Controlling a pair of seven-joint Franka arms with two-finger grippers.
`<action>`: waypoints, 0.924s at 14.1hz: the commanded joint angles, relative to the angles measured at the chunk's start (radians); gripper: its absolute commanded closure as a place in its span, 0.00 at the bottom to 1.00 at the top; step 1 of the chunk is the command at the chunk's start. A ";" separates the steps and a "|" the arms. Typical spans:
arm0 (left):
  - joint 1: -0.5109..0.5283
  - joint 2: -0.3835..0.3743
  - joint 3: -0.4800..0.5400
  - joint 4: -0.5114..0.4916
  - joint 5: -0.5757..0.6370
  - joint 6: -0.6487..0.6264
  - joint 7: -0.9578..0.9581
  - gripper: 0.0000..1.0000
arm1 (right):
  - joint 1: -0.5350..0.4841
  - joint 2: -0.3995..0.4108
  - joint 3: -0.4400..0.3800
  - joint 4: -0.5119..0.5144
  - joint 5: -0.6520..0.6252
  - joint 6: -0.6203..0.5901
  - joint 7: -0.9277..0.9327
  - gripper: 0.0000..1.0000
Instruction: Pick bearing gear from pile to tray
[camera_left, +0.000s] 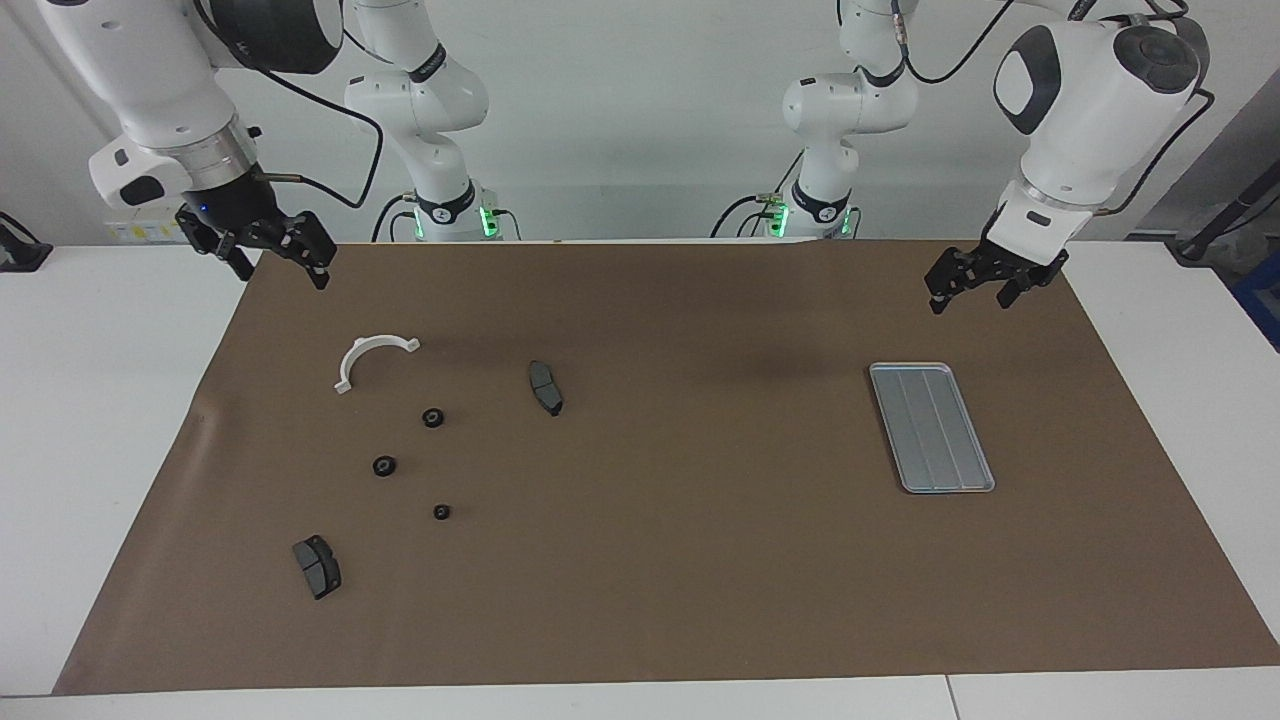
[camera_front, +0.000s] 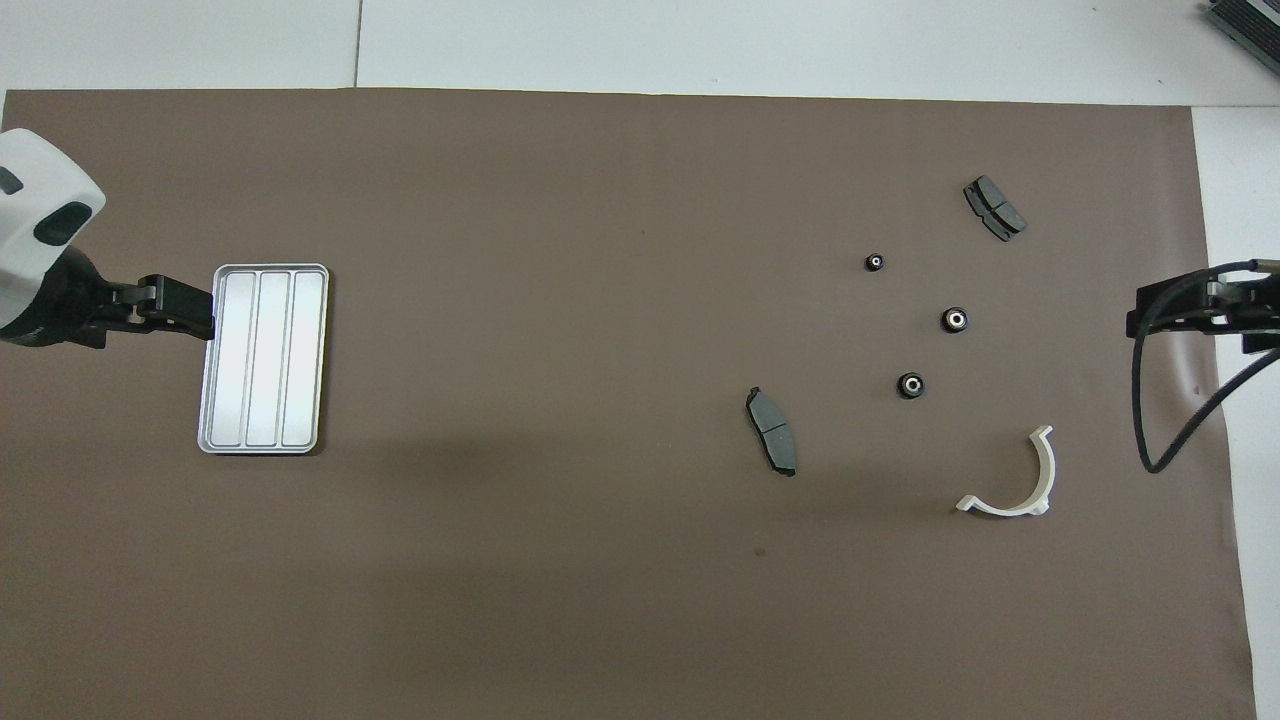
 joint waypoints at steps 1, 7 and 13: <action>0.003 -0.027 -0.001 -0.026 0.021 0.009 0.003 0.00 | -0.011 -0.019 0.010 -0.018 0.005 0.005 -0.016 0.00; 0.003 -0.027 -0.001 -0.027 0.021 0.008 0.005 0.00 | -0.011 -0.021 0.010 -0.029 0.008 0.011 -0.019 0.00; 0.001 -0.027 -0.001 -0.027 0.021 0.008 0.005 0.00 | -0.003 -0.009 0.012 -0.052 0.000 0.098 -0.030 0.00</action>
